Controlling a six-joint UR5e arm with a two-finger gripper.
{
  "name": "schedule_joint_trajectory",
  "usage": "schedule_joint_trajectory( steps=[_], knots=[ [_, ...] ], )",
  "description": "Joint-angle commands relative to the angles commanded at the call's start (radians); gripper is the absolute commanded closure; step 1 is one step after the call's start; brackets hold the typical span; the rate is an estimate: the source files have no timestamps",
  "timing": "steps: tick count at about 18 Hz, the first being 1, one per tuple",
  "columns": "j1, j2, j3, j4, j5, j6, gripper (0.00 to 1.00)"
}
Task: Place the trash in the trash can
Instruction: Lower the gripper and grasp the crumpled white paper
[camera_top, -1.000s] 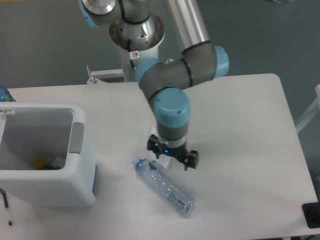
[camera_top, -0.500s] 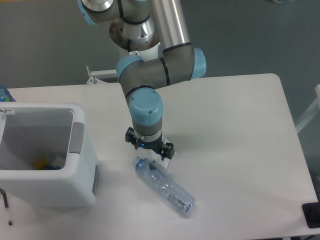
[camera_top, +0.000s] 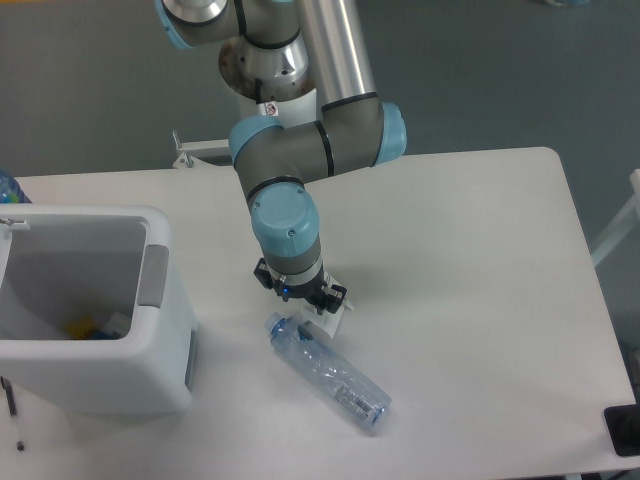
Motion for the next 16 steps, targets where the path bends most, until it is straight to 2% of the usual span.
schedule_joint_trajectory(
  steps=[11, 16],
  knots=[
    [0.1, 0.011, 0.038, -0.008, -0.011, 0.009, 1.0],
    [0.149, 0.012, 0.094, -0.011, -0.147, -0.006, 1.0]
  ],
)
